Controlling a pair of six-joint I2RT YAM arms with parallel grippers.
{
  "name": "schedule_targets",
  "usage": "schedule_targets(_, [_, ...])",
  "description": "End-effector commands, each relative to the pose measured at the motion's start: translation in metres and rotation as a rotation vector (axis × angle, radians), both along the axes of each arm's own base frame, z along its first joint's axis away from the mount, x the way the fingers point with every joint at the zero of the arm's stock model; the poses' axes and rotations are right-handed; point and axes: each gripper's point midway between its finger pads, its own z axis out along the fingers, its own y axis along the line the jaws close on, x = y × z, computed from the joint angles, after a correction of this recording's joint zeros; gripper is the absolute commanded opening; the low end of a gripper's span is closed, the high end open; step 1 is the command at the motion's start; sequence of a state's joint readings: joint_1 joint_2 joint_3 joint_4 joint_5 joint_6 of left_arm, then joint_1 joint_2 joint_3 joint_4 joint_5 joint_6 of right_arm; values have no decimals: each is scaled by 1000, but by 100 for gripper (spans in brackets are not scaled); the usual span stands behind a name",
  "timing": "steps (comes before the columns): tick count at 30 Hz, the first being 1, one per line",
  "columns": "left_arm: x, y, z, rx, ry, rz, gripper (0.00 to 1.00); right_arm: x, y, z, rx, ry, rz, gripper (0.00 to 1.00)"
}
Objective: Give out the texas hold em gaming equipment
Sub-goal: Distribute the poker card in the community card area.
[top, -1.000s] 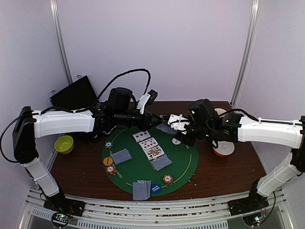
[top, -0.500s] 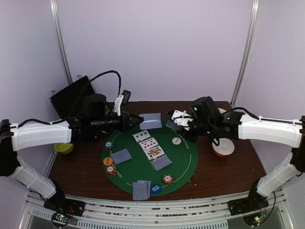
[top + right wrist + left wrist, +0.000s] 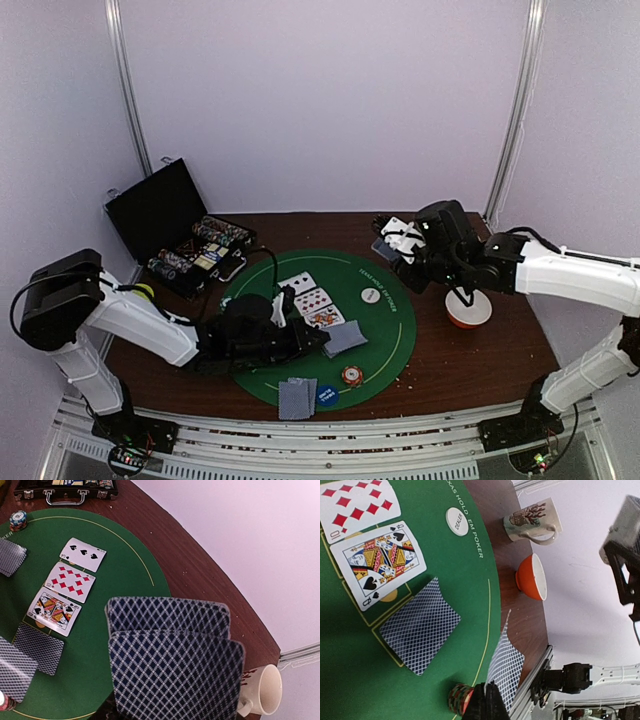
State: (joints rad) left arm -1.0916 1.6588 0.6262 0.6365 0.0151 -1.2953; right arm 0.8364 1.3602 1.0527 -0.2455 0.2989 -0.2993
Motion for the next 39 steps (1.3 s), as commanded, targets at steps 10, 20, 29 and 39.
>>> schedule_targets(10, [16,-32,-20,-147,85,132,0,-30,-21,17,30,-31,-43,46])
schedule_targets(20, [-4,-38,-48,-81,103,62,0,-37,-24,15,32,-25,-35,46])
schedule_targets(29, [-1,-41,-48,-90,78,75,0,-42,-22,14,46,-15,-20,46])
schedule_targets(39, [-10,-33,-60,-83,142,103,0,-46,-23,20,54,-24,-11,46])
